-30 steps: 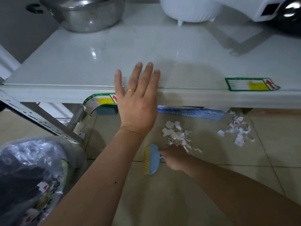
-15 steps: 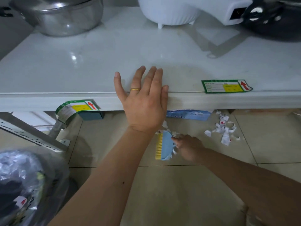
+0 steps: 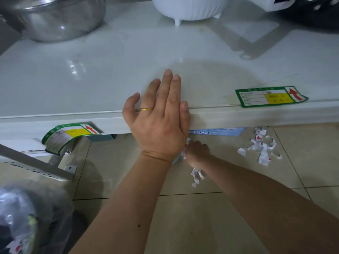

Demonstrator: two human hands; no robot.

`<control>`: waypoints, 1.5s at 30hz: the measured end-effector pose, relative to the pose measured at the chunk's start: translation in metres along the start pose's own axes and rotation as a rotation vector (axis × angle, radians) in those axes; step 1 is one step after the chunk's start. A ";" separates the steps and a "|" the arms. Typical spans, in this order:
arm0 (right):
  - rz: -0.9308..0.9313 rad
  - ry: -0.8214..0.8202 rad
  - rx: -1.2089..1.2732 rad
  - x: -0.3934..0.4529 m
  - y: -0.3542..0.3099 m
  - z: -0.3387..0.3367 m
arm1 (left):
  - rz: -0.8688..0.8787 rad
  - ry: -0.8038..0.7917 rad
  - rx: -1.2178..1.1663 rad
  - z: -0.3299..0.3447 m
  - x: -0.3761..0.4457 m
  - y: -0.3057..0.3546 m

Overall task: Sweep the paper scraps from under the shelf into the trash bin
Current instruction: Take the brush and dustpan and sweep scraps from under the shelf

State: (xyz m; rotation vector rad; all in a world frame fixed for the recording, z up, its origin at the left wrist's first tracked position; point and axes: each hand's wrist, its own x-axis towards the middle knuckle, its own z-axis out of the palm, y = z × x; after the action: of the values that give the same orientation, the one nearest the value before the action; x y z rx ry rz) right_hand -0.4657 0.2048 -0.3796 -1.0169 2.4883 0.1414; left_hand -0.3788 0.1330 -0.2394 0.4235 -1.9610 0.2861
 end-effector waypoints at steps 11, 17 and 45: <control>0.158 -0.098 -0.127 -0.055 0.072 0.000 | -0.041 -0.117 -0.022 -0.010 0.006 0.002; 0.153 -0.085 -0.038 -0.084 0.094 -0.008 | -0.128 -0.213 -0.063 -0.019 0.012 0.007; 0.152 0.045 0.321 -0.082 0.160 0.014 | -0.098 -0.382 -0.185 -0.001 0.056 0.149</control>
State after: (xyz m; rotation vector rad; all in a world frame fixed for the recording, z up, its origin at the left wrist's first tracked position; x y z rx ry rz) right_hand -0.5185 0.3765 -0.3674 -0.7060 2.5205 -0.2312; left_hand -0.4610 0.2594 -0.1897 0.4777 -2.3060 -0.0447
